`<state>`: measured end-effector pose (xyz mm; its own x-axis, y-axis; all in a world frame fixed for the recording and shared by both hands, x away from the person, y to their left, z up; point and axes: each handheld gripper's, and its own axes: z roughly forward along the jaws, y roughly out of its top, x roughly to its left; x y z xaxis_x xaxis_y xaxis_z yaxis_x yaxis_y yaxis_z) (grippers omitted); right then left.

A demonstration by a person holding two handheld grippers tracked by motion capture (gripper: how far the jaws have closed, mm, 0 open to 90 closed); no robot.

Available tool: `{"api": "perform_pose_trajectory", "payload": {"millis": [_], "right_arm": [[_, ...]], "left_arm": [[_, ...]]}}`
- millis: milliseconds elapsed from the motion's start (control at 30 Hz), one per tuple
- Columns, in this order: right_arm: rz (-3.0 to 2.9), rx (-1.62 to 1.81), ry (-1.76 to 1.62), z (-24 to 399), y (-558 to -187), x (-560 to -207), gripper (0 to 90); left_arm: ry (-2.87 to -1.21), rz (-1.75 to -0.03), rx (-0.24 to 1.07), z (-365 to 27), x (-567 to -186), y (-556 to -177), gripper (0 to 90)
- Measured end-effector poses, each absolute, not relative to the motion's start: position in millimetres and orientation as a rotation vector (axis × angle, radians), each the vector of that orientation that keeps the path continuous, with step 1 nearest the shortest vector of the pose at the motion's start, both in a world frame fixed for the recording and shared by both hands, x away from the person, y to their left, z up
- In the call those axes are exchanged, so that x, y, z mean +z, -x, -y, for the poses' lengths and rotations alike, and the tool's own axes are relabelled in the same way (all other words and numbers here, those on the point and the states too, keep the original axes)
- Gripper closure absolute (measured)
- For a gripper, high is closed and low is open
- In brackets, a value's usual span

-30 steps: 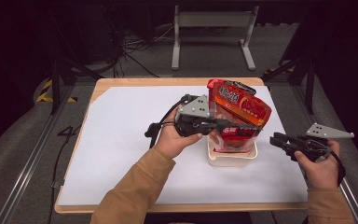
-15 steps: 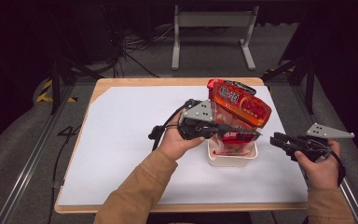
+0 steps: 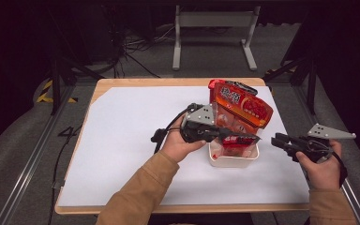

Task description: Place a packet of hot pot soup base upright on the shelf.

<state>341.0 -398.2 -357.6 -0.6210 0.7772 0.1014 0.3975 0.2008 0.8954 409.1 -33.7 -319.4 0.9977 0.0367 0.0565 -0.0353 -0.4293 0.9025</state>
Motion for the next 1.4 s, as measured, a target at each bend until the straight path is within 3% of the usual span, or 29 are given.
{"api": "perform_pose_trajectory", "payload": {"millis": [533, 600, 700, 900, 1067, 1400], "right_arm": [[-2.111, 1.393, -1.099, 397, -342, -359, 67.1], [-2.11, 1.393, -1.098, 397, -342, -359, 67.0], [-2.112, 1.392, -1.1, 398, -342, -359, 66.9], [-2.113, 1.392, -1.101, 397, -342, -359, 66.5], [-2.11, 1.393, -1.098, 396, -343, -359, 64.8], [-2.095, 1.384, -1.099, 394, -345, -361, 57.6]], "left_arm": [[-2.063, -0.05, 0.057, 33, -336, -416, 89.4], [-2.05, -0.07, 0.053, 32, -337, -416, 82.2], [-2.048, -0.08, 0.045, 30, -336, -416, 78.2], [-2.033, -0.135, 0.037, 28, -335, -417, 51.7], [-2.022, -0.164, 0.026, 23, -332, -415, 43.1], [-2.006, -0.222, 0.069, 1, -321, -409, 37.1]]}}
